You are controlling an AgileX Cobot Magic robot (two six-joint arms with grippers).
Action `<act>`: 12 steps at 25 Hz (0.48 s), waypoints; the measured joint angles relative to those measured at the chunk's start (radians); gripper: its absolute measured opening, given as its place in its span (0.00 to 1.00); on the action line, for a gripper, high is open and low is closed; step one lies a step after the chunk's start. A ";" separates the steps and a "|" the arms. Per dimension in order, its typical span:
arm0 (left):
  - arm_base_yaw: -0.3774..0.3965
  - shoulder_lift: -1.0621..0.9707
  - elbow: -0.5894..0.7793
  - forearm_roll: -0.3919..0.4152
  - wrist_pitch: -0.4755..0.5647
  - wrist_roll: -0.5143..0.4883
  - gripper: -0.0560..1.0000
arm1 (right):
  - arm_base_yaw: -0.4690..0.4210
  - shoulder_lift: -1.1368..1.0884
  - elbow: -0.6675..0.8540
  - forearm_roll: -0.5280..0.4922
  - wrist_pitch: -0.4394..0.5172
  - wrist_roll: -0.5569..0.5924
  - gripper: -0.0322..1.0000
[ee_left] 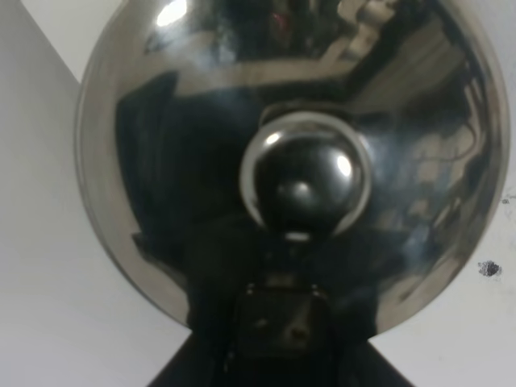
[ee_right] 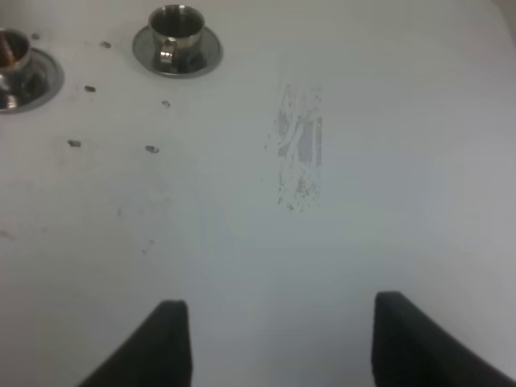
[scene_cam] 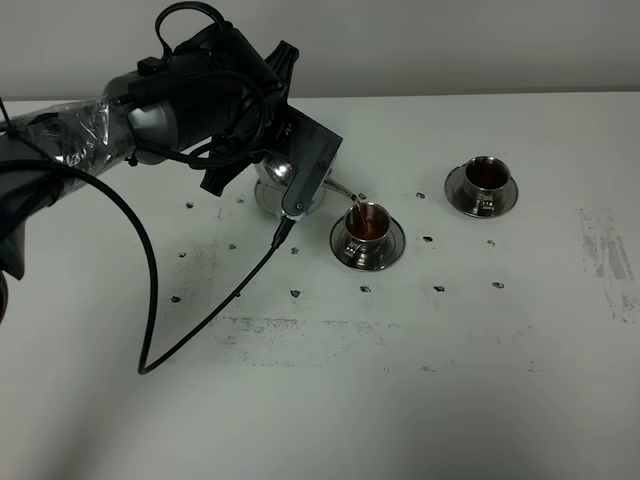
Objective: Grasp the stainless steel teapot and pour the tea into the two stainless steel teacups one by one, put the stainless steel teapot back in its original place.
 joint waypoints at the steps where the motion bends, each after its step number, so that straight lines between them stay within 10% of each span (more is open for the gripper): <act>1: 0.000 0.000 0.000 0.000 0.000 0.000 0.23 | 0.000 0.000 0.000 0.000 0.000 0.000 0.52; 12: 0.000 0.000 0.000 0.024 -0.005 0.003 0.23 | 0.000 0.000 0.000 0.000 0.000 0.000 0.52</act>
